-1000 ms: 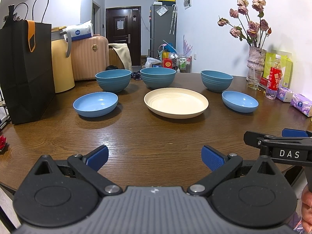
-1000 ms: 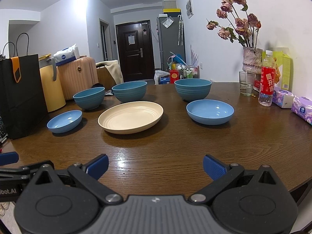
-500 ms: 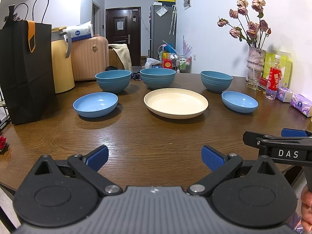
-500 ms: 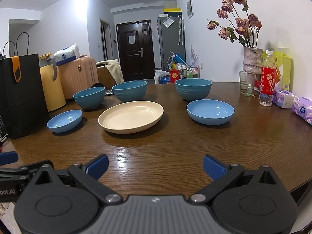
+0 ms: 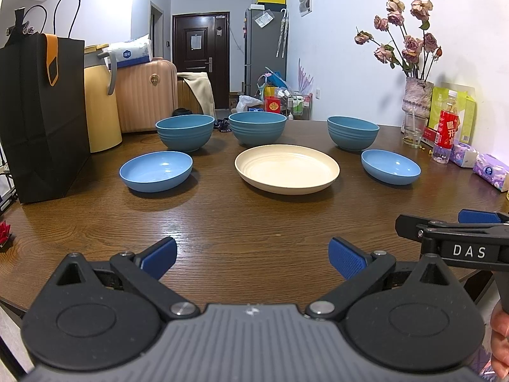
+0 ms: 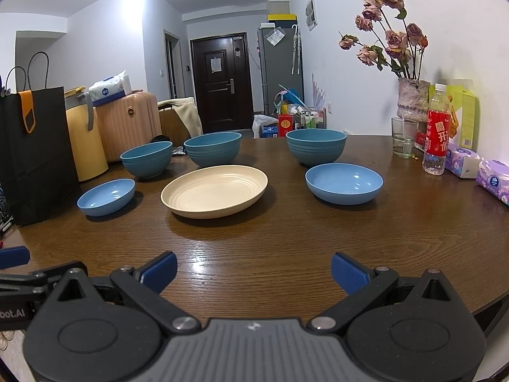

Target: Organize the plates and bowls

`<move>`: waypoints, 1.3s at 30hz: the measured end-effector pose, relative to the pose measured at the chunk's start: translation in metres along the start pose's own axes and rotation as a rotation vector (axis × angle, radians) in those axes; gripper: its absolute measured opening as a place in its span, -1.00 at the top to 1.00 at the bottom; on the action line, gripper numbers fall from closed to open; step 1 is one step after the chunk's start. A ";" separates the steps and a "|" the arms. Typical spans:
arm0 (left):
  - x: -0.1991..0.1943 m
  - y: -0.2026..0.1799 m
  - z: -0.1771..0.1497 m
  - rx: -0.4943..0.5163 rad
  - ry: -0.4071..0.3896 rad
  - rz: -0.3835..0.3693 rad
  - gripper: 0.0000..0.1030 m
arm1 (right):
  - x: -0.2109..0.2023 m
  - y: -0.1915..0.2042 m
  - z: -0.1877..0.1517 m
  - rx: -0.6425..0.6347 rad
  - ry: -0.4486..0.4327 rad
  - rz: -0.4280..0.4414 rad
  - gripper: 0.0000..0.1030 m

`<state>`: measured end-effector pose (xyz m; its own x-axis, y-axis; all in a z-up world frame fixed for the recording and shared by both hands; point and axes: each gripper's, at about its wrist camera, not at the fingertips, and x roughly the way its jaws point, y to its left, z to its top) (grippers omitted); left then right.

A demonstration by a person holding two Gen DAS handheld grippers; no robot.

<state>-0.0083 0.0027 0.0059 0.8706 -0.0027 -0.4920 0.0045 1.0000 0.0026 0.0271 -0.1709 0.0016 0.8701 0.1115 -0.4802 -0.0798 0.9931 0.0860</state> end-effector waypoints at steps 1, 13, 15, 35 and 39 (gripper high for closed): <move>0.000 0.000 0.000 0.000 0.000 0.000 -1.00 | 0.000 0.000 0.000 0.000 0.000 0.000 -1.00; 0.000 0.001 0.006 -0.005 0.001 0.008 -1.00 | 0.003 0.007 0.003 -0.008 0.018 0.002 -1.00; 0.001 0.002 0.009 -0.009 0.002 0.011 -1.00 | 0.006 0.008 0.006 -0.011 0.024 0.009 -1.00; 0.039 0.021 0.068 -0.088 0.045 0.063 -1.00 | 0.061 0.002 0.077 -0.052 0.145 0.108 -1.00; 0.049 0.021 0.086 -0.097 0.056 0.059 -1.00 | 0.079 0.000 0.095 -0.038 0.181 0.131 -1.00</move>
<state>0.0766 0.0235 0.0570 0.8388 0.0540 -0.5417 -0.0962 0.9941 -0.0499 0.1422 -0.1653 0.0464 0.7496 0.2411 -0.6165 -0.2075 0.9700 0.1270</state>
